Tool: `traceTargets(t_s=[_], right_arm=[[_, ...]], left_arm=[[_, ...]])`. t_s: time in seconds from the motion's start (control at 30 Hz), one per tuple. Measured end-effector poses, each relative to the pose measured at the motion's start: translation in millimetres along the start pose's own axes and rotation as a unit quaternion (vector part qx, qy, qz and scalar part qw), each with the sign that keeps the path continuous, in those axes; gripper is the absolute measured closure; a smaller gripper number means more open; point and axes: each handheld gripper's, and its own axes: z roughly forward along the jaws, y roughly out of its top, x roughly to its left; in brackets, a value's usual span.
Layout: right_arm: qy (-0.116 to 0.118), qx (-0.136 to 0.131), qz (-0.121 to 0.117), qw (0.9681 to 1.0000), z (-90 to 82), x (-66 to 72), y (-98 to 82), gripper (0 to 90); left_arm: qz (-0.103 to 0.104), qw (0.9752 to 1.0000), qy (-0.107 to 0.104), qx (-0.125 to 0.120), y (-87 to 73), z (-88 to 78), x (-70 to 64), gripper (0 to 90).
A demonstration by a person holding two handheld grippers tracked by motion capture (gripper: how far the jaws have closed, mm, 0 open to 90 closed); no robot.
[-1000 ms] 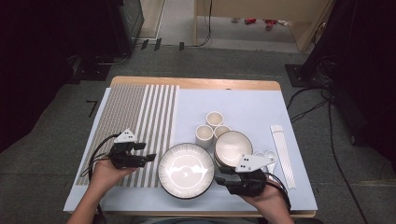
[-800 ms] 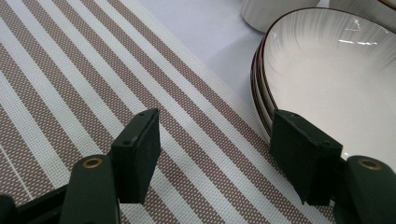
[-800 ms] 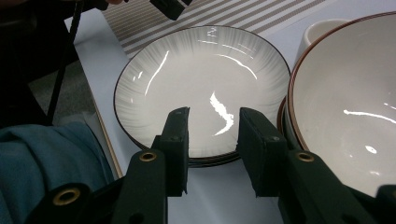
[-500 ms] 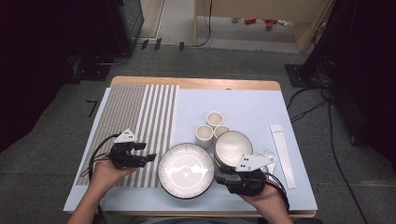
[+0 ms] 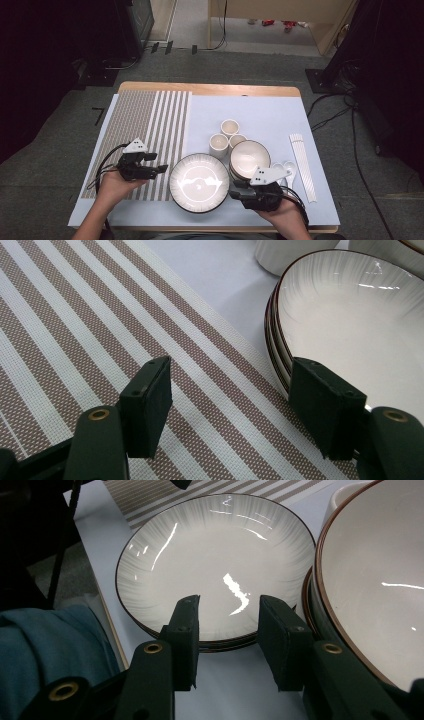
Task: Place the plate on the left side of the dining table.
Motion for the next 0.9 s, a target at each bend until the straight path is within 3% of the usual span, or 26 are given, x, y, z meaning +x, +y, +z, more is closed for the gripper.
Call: traceTargets(t_s=[0.17, 0.9], right_arm=[[-0.013, -0.002, -0.006, 0.9999, 2.7, 1.3, -3.4, 63.0], [-0.021, 0.01, -0.008, 0.9997, 17.0, 2.0, -13.5, 70.2]], left_arm=[[0.004, 1.0, 0.002, -0.004, -0.6, 0.0, -0.2, 34.5], [0.004, 0.9999, 0.01, -0.003, 0.9, -0.1, -1.8, 34.2]])
